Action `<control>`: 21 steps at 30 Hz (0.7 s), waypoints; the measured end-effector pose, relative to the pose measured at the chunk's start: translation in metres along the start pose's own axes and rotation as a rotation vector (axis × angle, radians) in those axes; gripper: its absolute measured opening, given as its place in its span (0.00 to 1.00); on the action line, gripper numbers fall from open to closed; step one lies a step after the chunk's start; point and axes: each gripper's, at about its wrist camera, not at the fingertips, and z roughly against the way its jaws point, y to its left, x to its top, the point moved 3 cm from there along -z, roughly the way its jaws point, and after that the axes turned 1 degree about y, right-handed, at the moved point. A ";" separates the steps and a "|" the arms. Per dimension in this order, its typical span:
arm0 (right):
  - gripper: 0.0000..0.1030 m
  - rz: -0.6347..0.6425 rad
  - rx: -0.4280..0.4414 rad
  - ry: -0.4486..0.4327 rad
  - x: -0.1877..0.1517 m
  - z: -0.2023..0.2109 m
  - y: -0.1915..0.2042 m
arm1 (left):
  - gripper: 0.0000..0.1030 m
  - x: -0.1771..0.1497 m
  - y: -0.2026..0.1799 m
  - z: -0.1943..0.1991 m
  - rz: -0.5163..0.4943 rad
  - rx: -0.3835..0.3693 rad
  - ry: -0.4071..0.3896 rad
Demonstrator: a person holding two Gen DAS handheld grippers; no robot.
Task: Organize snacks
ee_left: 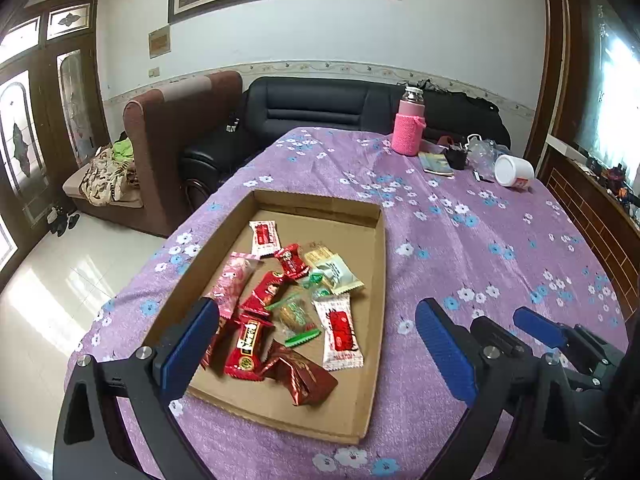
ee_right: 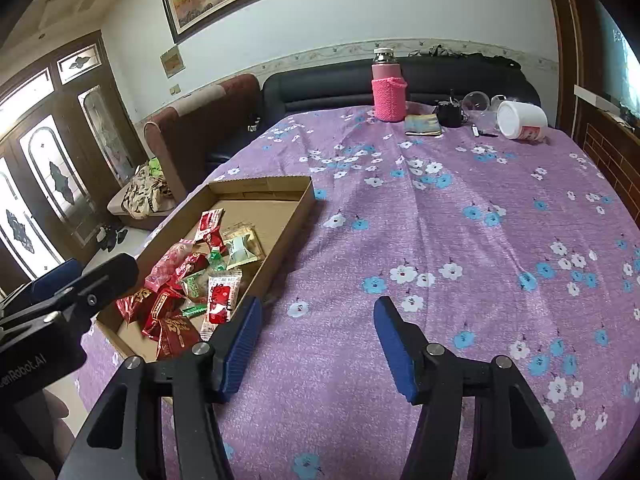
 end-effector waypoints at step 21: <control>0.65 0.040 -0.017 0.011 -0.012 0.001 0.010 | 0.96 -0.009 -0.008 -0.003 -0.004 -0.032 0.034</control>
